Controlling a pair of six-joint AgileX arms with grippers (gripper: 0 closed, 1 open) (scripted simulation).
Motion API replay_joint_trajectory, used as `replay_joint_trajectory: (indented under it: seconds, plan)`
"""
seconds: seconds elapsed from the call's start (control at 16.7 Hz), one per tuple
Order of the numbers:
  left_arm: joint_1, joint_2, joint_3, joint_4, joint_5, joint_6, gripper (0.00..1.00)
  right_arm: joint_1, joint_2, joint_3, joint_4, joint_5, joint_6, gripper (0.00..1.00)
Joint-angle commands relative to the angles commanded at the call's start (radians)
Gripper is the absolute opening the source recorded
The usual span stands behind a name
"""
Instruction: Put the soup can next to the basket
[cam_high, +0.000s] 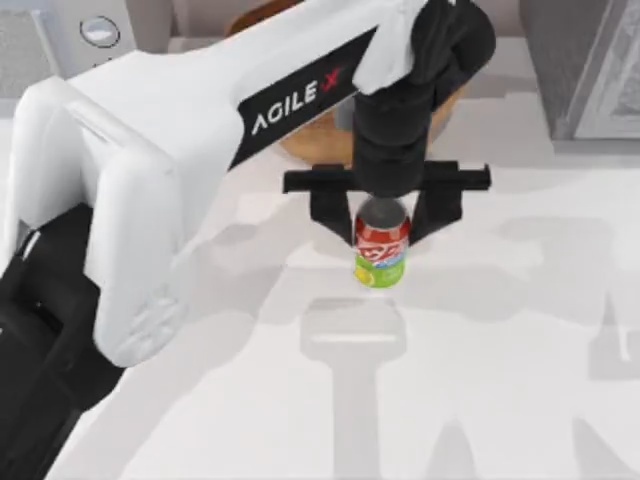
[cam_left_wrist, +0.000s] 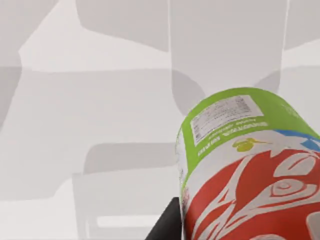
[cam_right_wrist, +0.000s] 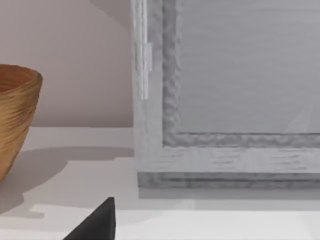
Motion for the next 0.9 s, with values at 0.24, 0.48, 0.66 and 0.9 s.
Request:
replay_joint_trajectory:
  seconds: [0.24,0.48,0.66,0.9]
  plan:
    - [-0.013,0.024,0.013,-0.005,-0.007,-0.025,0.0,0.0,0.0,0.0,0.0,0.0,0.0,1.0]
    - [-0.009,0.023,0.0,0.006,-0.006,-0.023,0.0,0.0,0.0,0.0,0.0,0.0,0.0,1.0]
    - [-0.012,0.021,-0.021,0.025,-0.007,-0.025,0.0,0.0,0.0,0.0,0.0,0.0,0.0,1.0]
    - [-0.013,0.02,-0.026,0.03,-0.007,-0.025,0.0,0.0,0.0,0.0,0.0,0.0,0.0,1.0]
